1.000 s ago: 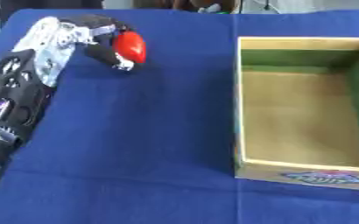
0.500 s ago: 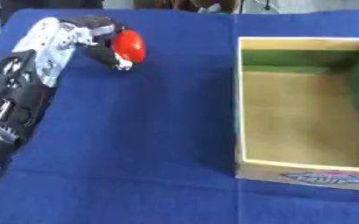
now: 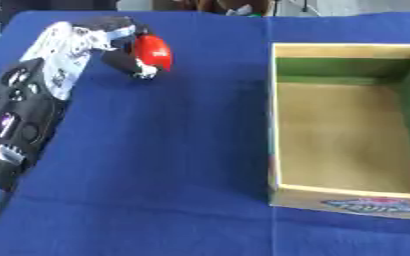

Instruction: Pick up objects on the table and place them in the box.

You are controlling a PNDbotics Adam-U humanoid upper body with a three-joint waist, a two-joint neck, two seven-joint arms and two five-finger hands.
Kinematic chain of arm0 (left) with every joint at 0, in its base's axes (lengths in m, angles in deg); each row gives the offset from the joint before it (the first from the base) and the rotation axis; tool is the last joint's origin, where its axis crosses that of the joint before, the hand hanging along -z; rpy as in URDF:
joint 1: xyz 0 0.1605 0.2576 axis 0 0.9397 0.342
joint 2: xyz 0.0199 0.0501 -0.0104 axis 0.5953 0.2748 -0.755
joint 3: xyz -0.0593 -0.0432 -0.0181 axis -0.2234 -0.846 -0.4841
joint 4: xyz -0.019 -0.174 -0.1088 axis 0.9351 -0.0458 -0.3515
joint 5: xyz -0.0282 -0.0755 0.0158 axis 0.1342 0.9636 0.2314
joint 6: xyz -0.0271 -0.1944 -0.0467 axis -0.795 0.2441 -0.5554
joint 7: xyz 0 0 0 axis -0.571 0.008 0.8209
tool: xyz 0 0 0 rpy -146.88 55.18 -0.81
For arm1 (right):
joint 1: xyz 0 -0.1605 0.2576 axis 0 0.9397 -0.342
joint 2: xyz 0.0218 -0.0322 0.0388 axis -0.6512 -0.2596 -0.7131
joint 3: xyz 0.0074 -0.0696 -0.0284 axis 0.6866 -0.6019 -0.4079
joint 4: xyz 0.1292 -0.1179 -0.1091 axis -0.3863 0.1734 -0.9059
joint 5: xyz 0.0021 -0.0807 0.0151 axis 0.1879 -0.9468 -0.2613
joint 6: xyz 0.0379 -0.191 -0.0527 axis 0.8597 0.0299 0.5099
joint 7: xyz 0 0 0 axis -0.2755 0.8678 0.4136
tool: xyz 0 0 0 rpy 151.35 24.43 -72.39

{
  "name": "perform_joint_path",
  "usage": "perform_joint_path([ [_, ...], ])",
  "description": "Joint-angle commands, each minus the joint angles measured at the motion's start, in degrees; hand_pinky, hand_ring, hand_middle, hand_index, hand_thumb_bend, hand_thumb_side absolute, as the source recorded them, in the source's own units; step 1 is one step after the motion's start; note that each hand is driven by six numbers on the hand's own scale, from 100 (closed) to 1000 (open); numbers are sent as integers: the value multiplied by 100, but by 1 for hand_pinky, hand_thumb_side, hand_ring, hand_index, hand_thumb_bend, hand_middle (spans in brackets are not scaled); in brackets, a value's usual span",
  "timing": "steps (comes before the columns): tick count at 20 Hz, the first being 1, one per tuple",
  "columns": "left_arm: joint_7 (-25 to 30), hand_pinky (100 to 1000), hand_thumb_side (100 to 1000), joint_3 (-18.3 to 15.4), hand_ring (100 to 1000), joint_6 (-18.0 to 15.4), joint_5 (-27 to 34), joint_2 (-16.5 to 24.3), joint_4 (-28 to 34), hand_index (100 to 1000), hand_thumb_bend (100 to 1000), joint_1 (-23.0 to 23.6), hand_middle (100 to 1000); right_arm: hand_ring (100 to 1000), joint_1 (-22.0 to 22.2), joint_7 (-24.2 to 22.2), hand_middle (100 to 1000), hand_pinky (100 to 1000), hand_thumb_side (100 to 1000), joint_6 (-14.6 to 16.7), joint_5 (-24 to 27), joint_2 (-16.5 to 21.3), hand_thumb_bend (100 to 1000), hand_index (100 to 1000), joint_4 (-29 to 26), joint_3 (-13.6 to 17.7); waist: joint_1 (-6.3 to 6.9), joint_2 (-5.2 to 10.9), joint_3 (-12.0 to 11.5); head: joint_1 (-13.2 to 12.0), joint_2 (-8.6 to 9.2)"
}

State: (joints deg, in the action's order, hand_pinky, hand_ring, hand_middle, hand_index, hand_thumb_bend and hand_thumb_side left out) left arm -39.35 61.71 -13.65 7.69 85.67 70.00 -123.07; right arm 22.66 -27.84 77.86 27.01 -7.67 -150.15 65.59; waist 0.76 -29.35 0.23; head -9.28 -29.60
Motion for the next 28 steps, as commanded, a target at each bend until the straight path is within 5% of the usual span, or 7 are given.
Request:
perform_joint_path([
  [1,-66,236,565,-15,493,9,94,104,45,857,370,-94,564,741,-30,25,770,766,920,-38,43,98,100,755,-79,77,-6,121,-6,-6,63],
  [7,-84,163,545,14,435,76,108,93,22,759,264,-94,439,740,-39,68,770,767,917,-28,60,96,100,758,-79,83,-10,124,2,-6,64],
  [11,-149,100,506,14,384,152,99,90,16,712,100,-99,382,739,-32,102,768,767,915,-29,69,92,100,760,-79,94,-10,128,2,-5,60],
  [15,-204,100,480,28,411,211,109,87,9,725,100,-95,427,740,-35,118,769,768,914,-20,70,90,100,759,-79,98,-10,133,-3,2,60],
  [18,-202,229,420,28,525,256,149,93,-8,783,100,-82,531,740,-25,136,767,769,913,-23,69,85,100,758,-79,108,-9,138,-11,10,53],
  [28,-272,184,431,71,492,483,378,111,181,742,100,-144,479,740,2,193,767,769,913,-50,79,81,100,760,-79,114,2,210,-56,59,-4],
])
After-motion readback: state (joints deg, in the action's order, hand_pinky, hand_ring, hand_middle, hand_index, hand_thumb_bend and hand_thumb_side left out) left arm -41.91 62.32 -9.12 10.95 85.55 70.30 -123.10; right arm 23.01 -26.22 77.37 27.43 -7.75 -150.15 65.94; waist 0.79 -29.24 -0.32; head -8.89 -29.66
